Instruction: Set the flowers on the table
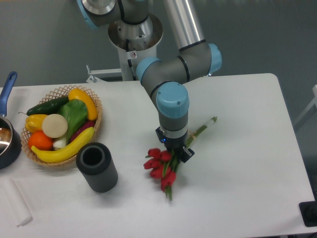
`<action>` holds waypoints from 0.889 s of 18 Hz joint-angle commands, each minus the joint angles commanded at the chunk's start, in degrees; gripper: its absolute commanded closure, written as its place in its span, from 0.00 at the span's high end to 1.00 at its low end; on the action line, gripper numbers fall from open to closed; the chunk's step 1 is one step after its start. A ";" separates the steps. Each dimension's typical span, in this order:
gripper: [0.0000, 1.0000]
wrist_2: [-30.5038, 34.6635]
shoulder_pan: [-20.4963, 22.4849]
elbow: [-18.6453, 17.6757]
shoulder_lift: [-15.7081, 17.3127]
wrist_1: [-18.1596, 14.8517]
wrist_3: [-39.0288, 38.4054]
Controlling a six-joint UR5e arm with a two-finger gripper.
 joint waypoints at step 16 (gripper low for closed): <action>1.00 -2.55 2.98 9.21 9.23 -9.55 0.00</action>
